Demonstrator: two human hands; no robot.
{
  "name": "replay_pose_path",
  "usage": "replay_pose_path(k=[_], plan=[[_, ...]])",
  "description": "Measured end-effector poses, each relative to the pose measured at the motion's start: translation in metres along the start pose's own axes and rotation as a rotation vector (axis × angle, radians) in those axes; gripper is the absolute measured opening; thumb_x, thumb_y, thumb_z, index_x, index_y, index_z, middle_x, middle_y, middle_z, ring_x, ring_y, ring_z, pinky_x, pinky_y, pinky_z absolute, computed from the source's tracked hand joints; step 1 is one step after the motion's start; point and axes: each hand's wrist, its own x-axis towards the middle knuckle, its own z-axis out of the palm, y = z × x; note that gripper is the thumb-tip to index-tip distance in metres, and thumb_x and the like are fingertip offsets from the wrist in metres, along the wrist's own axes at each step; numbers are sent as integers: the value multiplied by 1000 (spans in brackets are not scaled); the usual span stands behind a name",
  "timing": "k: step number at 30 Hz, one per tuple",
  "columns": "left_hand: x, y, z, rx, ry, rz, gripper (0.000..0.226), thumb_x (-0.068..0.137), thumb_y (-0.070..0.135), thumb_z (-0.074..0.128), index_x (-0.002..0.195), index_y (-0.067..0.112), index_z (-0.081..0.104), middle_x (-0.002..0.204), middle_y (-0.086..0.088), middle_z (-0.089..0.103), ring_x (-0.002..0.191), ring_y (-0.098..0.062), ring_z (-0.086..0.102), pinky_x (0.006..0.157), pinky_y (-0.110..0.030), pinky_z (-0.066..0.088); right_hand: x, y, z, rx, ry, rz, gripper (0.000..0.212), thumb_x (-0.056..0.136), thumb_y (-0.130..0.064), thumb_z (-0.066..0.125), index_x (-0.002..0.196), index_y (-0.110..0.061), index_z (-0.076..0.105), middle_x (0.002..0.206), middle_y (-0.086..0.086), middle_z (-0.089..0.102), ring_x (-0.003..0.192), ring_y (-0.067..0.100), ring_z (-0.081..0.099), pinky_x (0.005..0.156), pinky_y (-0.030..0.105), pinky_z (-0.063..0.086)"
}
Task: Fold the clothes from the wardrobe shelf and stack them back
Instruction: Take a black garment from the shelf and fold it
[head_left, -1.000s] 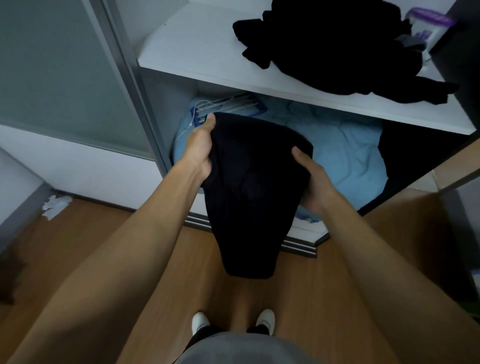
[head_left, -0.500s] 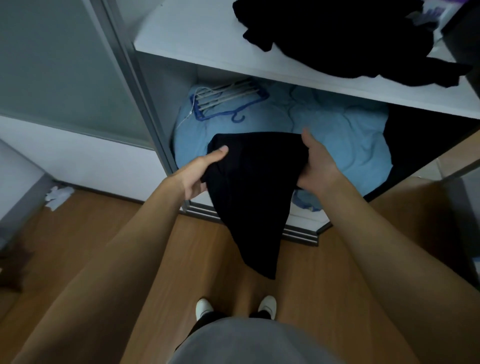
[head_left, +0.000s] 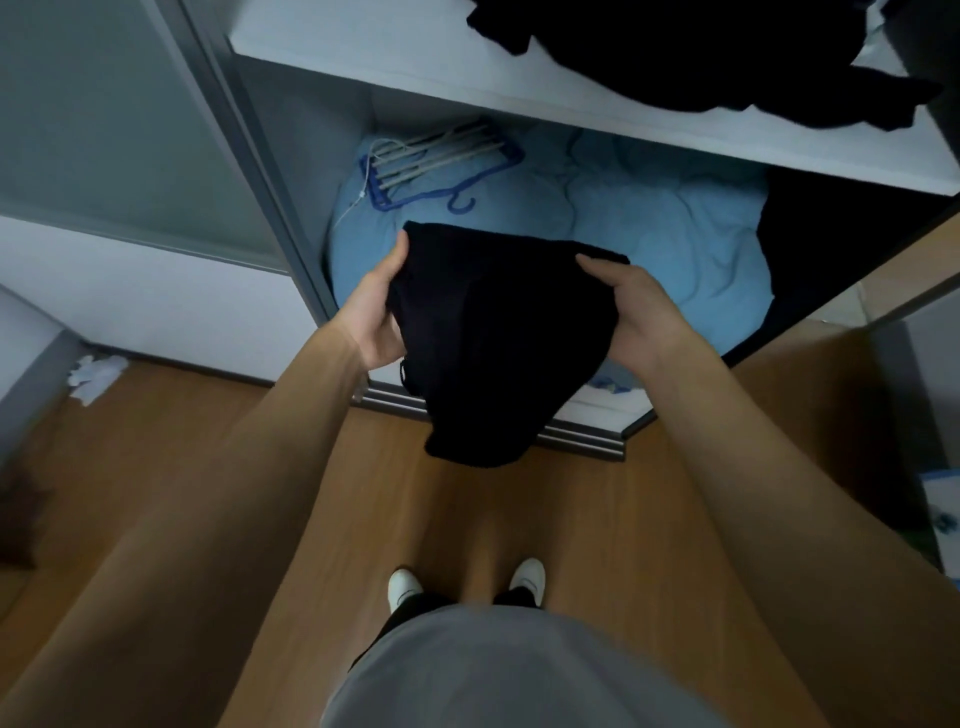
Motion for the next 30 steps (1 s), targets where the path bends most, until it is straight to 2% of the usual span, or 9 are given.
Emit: replay_pose_path(k=[5, 9, 13, 16, 19, 21, 25, 27, 30], plan=[[-8, -3, -7, -66, -88, 42, 60, 88, 52, 60, 133, 12, 60, 135, -10, 63, 124, -24, 61, 101, -38, 51, 7, -13, 5, 8, 20, 148, 22, 98, -22, 56, 102, -4, 70, 94, 10, 72, 77, 23, 71, 74, 36, 62], [-6, 0, 14, 115, 83, 135, 25, 94, 13, 60, 117, 5, 67, 109, -13, 75, 99, -25, 73, 77, -32, 60, 7, -16, -3, 106, -25, 48, 51, 88, -41, 68, 122, -3, 68, 122, 15, 69, 109, 29, 68, 97, 43, 54], [2, 11, 28, 142, 132, 3, 24, 98, 19, 55, 115, 7, 67, 104, -11, 76, 87, -21, 75, 66, -28, 59, -2, 16, -12, -123, 11, -87, 36, 88, -33, 73, 115, -10, 72, 112, 11, 74, 103, 24, 72, 86, 35, 58], [1, 8, 17, 107, 72, 7, 34, 98, 35, 54, 117, 11, 69, 115, -9, 74, 103, -22, 72, 80, -31, 59, -1, 19, -13, -92, 101, -126, 24, 91, -17, 70, 111, -4, 71, 102, 15, 76, 91, 28, 74, 80, 41, 60], [-3, -5, -12, -51, -100, 102, 45, 98, 46, 51, 129, 16, 66, 138, -9, 61, 130, -24, 56, 106, -37, 47, 2, 8, -2, 44, 111, 52, 18, 91, -16, 68, 101, -2, 73, 93, 16, 76, 78, 29, 75, 70, 42, 61], [-5, -14, -21, -37, -186, 95, 41, 97, 43, 52, 127, 20, 68, 144, -7, 57, 135, -23, 50, 111, -39, 42, 9, 6, 2, 70, 137, 141, 17, 93, -15, 66, 94, 1, 72, 85, 17, 76, 71, 29, 75, 63, 42, 61], [3, -15, -4, 289, 38, 163, 23, 95, 16, 64, 116, 11, 70, 113, -7, 75, 108, -20, 70, 87, -30, 57, 15, 12, 0, 139, 115, 154, 31, 92, -25, 66, 112, -1, 70, 109, 17, 72, 98, 32, 70, 92, 47, 56], [8, -10, 7, 285, 122, 162, 21, 95, 13, 63, 114, 7, 69, 108, -9, 76, 100, -22, 73, 78, -31, 59, 14, 25, -3, 70, 55, 84, 30, 90, -28, 69, 110, -5, 72, 109, 15, 73, 101, 29, 70, 92, 44, 57], [8, -11, 13, 207, 128, 100, 27, 93, 17, 65, 118, 6, 68, 110, -10, 75, 100, -23, 73, 75, -32, 60, 14, 39, -14, -142, 120, -46, 47, 87, -23, 76, 128, -7, 62, 119, 13, 70, 108, 28, 68, 92, 44, 57]])
